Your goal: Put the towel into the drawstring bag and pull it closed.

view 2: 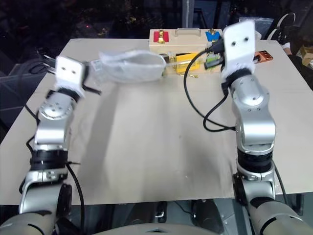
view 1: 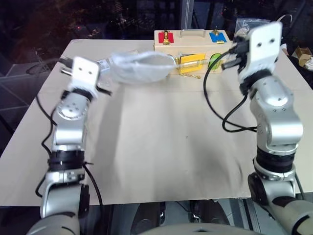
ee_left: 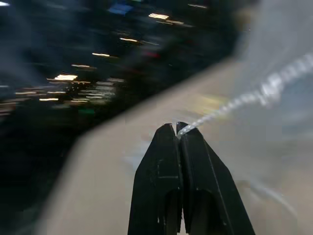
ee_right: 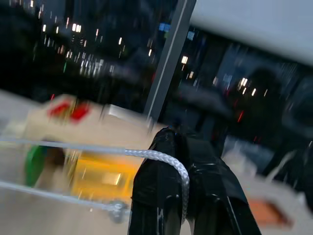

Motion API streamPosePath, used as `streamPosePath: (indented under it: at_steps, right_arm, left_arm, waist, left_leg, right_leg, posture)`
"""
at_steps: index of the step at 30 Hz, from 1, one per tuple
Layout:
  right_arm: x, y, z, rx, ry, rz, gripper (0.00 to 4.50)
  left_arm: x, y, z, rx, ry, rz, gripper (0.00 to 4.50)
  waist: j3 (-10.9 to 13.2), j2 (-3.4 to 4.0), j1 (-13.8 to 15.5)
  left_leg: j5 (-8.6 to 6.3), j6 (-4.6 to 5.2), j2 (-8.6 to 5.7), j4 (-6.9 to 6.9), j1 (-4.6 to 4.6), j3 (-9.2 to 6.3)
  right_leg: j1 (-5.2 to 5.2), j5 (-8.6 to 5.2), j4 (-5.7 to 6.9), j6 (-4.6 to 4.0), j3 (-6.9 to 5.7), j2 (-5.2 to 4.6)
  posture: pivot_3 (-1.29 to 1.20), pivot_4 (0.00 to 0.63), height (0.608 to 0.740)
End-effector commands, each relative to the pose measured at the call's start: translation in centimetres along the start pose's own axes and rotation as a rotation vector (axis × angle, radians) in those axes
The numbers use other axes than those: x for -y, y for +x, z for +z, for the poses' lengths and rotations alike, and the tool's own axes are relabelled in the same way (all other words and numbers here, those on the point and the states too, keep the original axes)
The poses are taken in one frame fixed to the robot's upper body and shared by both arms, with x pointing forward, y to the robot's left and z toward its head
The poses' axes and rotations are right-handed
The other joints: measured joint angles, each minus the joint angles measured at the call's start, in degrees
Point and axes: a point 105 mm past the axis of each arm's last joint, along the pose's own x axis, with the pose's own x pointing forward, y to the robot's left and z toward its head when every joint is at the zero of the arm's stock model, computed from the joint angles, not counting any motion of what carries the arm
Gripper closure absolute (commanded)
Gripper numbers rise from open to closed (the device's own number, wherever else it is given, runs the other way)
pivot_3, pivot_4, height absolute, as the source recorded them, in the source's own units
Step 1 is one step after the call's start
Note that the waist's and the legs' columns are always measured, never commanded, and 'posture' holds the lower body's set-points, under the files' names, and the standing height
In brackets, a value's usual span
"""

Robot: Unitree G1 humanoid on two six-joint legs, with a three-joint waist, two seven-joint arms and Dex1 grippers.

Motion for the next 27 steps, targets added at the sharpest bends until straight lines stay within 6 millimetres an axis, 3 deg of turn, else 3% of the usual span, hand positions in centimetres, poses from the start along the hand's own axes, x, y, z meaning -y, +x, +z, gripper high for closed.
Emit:
streamPosePath:
  at_steps: [1, 4, 10, 12, 15, 16, 23, 26, 27]
  right_arm:
    - [3.2, 0.3, 1.7, 0.07, -0.042, -0.146, 4.5]
    - [5.1, 0.3, 1.7, 0.061, -0.076, -0.224, 4.5]
    - [8.6, -0.2, 2.2, 0.057, -0.125, -0.308, 4.5]
    - [11.2, -1.2, 1.4, 0.009, -0.141, -0.391, 4.5]
    - [16.6, -4.3, -0.8, -0.079, -0.147, -0.6, 4.5]
    - [17.5, -5.0, -1.0, -0.088, -0.154, -0.631, 4.5]
    - [22.4, -7.4, -1.3, -0.117, -0.247, -0.749, 4.5]
    - [23.6, -7.5, -1.0, -0.11, -0.274, -0.765, 4.5]
    - [23.5, -7.1, -0.7, -0.09, -0.272, -0.74, 4.5]
  left_arm:
    - [-3.3, 1.4, 1.0, 0.02, -0.006, 0.158, 4.44]
    - [-5.0, 2.6, 1.5, 0.003, -0.067, 0.229, 4.44]
    - [-6.6, 4.0, 1.8, -0.023, -0.081, 0.22, 4.44]
    - [-7.7, 4.0, 0.9, -0.063, -0.1, 0.248, 4.44]
    - [-10.7, 2.9, -1.1, -0.123, -0.204, 0.395, 4.44]
    - [-11.2, 2.8, -1.3, -0.128, -0.218, 0.415, 4.44]
    - [-11.5, 2.3, -2.7, -0.172, -0.308, 0.472, 4.44]
    - [-12.0, 2.5, -2.3, -0.155, -0.32, 0.488, 4.44]
    - [-11.3, 3.2, -1.0, -0.1, -0.314, 0.434, 4.44]
  waist:
    - [-0.01, -0.02, 0.09]
    - [0.0, -0.06, 0.11]
    - [0.01, -0.06, -0.53]
    - [0.01, -0.06, -0.59]
    - [-0.01, -0.09, -0.57]
    - [-0.01, -0.09, -0.52]
    - [0.01, -0.09, -0.6]
    - [0.01, -0.09, -0.66]
    - [0.01, -0.09, -0.66]
  left_leg:
    - [0.0, 0.0, -0.02, 0.0, -0.01, 0.02]
    - [0.0, 0.01, -0.03, 0.02, -0.03, 0.08]
    - [0.0, 0.0, -0.02, -0.02, -0.04, 0.13]
    - [0.0, 0.0, -0.01, -0.03, -0.04, 0.15]
    - [0.0, 0.0, 0.0, -0.05, -0.03, 0.16]
    - [0.0, 0.0, 0.0, -0.05, -0.04, 0.17]
    - [0.0, 0.01, 0.0, -0.02, -0.02, 0.21]
    - [0.0, 0.0, 0.01, -0.02, 0.0, 0.2]
    - [0.0, 0.01, 0.01, -0.02, 0.0, 0.22]
  right_leg:
    - [0.0, 0.01, -0.02, 0.02, 0.0, -0.01]
    - [0.01, 0.05, -0.05, 0.09, 0.04, -0.03]
    - [-0.09, 0.06, -0.01, 0.12, 0.06, 0.0]
    - [-0.11, 0.06, 0.01, 0.12, 0.07, 0.0]
    - [-0.1, 0.06, -0.02, 0.12, 0.07, 0.0]
    - [-0.1, 0.06, -0.04, 0.13, 0.08, -0.01]
    - [-0.12, 0.07, 0.03, 0.13, 0.11, -0.03]
    - [-0.11, 0.07, 0.04, 0.13, 0.11, -0.01]
    - [-0.12, 0.07, 0.04, 0.13, 0.12, -0.02]
  posture:
    - [0.0, 0.15, 0.74]
    - [0.0, 0.15, 0.74]
    - [0.0, 0.15, 0.74]
    - [0.0, 0.15, 0.74]
    - [0.0, 0.15, 0.74]
    - [0.0, 0.15, 0.74]
    - [0.0, 0.15, 0.74]
    - [0.0, 0.15, 0.74]
    - [0.0, 0.15, 0.74]
